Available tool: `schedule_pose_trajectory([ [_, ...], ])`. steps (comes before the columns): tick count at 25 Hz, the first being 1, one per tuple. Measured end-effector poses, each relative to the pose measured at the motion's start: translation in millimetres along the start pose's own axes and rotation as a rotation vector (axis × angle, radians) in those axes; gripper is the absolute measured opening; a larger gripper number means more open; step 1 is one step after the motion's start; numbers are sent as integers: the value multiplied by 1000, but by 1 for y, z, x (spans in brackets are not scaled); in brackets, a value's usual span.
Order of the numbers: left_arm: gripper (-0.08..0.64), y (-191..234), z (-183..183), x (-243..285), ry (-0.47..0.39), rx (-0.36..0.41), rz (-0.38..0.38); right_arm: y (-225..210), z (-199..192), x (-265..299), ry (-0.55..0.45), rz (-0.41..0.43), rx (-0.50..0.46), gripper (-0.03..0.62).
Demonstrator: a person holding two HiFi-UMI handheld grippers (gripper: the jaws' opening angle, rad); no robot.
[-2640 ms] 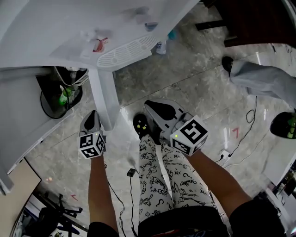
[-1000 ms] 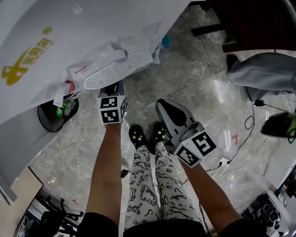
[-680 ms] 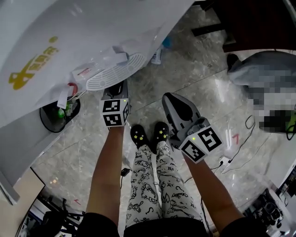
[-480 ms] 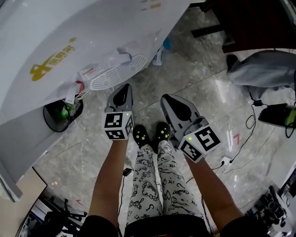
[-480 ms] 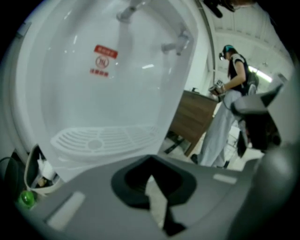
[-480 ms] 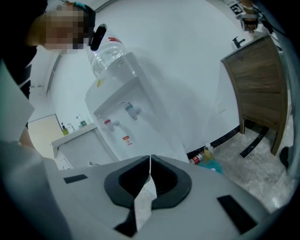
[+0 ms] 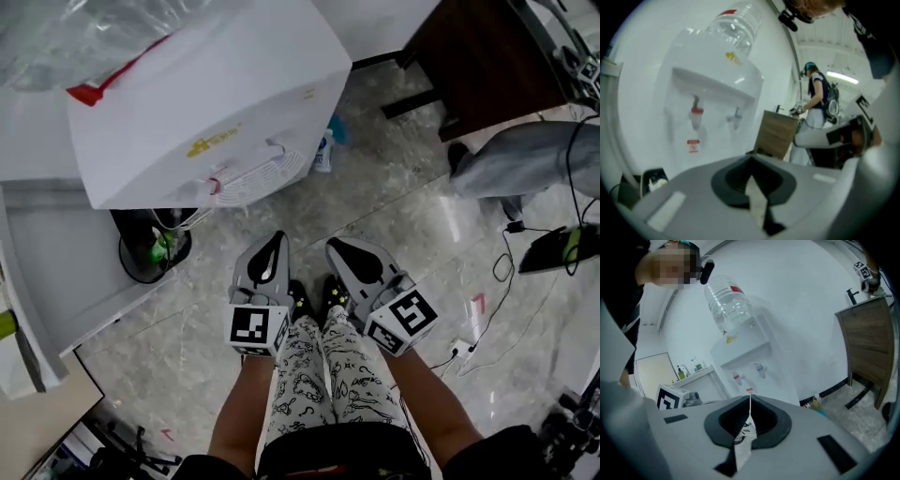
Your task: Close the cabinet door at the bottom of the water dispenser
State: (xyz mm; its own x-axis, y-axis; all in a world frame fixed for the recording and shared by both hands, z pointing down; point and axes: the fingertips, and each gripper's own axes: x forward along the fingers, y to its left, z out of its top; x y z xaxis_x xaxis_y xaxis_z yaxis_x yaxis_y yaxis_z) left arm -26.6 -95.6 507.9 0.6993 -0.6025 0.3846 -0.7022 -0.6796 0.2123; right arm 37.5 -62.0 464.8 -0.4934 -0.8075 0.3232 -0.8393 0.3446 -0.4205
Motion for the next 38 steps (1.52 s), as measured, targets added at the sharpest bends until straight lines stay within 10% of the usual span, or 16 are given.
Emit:
schedule_pose_trajectory([
  [17, 0, -82, 197, -139, -148, 68, -133, 147, 169, -99, -213, 154, -77, 17],
  [38, 0, -118, 222, -214, -217, 101, -249, 218, 187, -149, -198, 193, -153, 15],
])
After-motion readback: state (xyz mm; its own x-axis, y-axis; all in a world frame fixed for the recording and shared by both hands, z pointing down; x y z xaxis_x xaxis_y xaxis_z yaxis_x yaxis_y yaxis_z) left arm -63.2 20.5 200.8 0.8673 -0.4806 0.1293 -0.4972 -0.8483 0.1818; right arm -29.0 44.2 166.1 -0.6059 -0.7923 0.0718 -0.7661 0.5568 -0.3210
